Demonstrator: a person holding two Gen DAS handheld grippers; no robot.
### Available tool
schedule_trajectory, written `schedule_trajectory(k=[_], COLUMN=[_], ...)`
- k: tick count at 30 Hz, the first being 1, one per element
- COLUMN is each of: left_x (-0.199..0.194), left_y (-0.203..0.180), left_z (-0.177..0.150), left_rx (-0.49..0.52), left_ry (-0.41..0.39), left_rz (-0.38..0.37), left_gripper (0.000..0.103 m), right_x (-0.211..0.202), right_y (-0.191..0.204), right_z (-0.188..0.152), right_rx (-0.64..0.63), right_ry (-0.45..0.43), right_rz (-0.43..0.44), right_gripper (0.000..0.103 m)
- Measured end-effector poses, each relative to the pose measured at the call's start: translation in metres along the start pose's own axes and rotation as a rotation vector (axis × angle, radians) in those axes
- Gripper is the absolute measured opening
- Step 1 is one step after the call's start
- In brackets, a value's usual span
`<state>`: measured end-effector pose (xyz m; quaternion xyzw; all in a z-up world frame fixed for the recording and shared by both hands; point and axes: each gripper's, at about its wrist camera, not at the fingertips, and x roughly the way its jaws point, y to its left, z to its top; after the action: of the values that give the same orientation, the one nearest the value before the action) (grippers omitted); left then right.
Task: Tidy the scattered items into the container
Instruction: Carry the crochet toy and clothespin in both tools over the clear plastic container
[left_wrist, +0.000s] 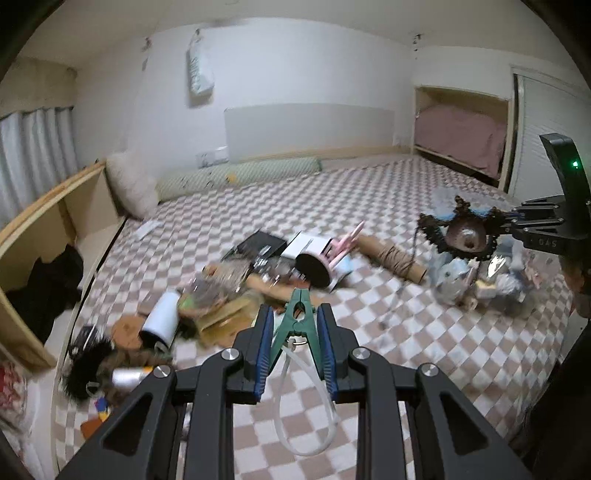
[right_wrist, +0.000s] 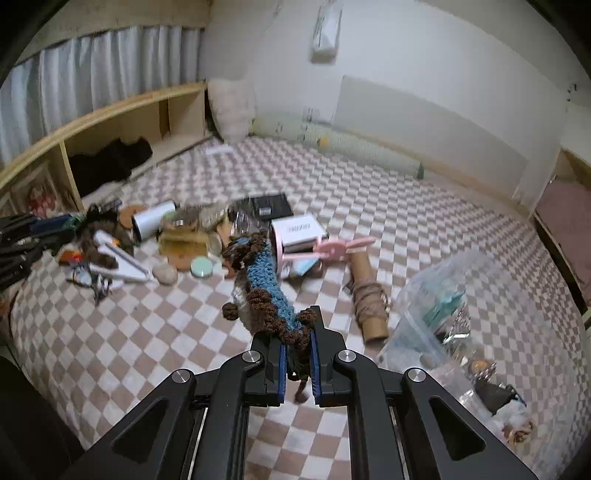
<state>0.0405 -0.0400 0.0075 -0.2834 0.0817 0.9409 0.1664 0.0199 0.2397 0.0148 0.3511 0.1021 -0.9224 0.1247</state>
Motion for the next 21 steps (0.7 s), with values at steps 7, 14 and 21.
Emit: schedule_trajectory(k=[7, 14, 21], left_x=[-0.002, -0.001, 0.007], left_y=[-0.035, -0.070, -0.109], left_z=[0.038, 0.073, 0.102], left_rx=[0.036, 0.067, 0.115], left_ry=[-0.061, -0.115, -0.162], left_rz=[-0.035, -0.083, -0.132], left_gripper=[0.024, 0.024, 0.024], right_x=[-0.033, -0.065, -0.095], right_y=[-0.032, -0.075, -0.124], right_z=[0.010, 0.010, 0.000], right_rx=[0.079, 0.183, 0.300], right_ry=[-0.120, -0.227, -0.323], right_rz=[-0.053, -0.147, -0.271], right_gripper=[0.011, 0.011, 0.011])
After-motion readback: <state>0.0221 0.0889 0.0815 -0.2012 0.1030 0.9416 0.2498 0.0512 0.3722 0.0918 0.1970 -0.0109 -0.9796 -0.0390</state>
